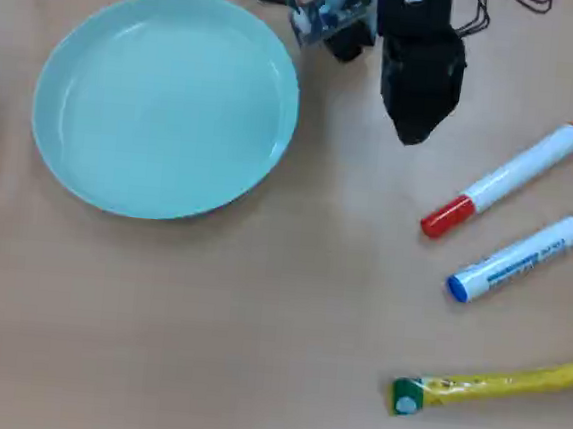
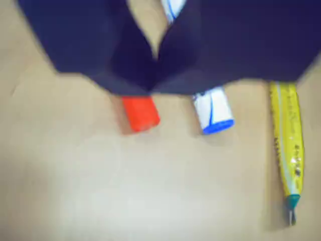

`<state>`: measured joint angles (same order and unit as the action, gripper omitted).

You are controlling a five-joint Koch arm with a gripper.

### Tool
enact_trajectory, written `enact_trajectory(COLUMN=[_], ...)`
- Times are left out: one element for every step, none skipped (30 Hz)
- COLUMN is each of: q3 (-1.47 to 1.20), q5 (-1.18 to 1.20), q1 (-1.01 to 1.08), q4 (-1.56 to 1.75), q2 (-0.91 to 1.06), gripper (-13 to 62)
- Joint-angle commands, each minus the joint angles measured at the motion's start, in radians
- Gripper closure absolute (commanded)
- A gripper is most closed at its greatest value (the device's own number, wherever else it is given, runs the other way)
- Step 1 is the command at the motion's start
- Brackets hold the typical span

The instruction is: Pick up the red pen.

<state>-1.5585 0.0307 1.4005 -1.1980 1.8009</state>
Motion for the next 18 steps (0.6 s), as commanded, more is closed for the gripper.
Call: enact_trajectory(q3=[-0.173, -0.173, -0.175, -0.175, -0.176, -0.176, -0.176, -0.176, -0.176, -0.176, -0.176, -0.178, -0.178, -0.178, -0.176, -0.178, -0.178, -0.178], q5=[0.023, 0.023, 0.023, 0.023, 0.023, 0.023, 0.023, 0.023, 0.023, 0.023, 0.023, 0.023, 0.023, 0.023, 0.023, 0.026, 0.026, 0.026], q1=[-0.018, -0.018, -0.018, -0.018, -0.018, -0.018, -0.018, -0.018, -0.018, -0.018, -0.018, -0.018, -0.018, -0.018, -0.018, -0.018, -0.018, -0.017], q4=[0.181, 0.181, 0.179, 0.179, 0.179, 0.179, 0.179, 0.179, 0.179, 0.179, 0.179, 0.178, 0.178, 0.178, 0.178, 0.178, 0.173, 0.167], q2=[0.043, 0.043, 0.043, 0.043, 0.043, 0.043, 0.043, 0.043, 0.043, 0.043, 0.043, 0.043, 0.043, 0.044, 0.044, 0.044, 0.044, 0.044], gripper=[57.4, 57.4, 57.5, 57.4, 57.4, 57.4, 57.4, 57.4, 57.4, 57.4, 57.4, 57.4, 57.4, 57.4, 57.4, 57.4, 57.4, 57.5])
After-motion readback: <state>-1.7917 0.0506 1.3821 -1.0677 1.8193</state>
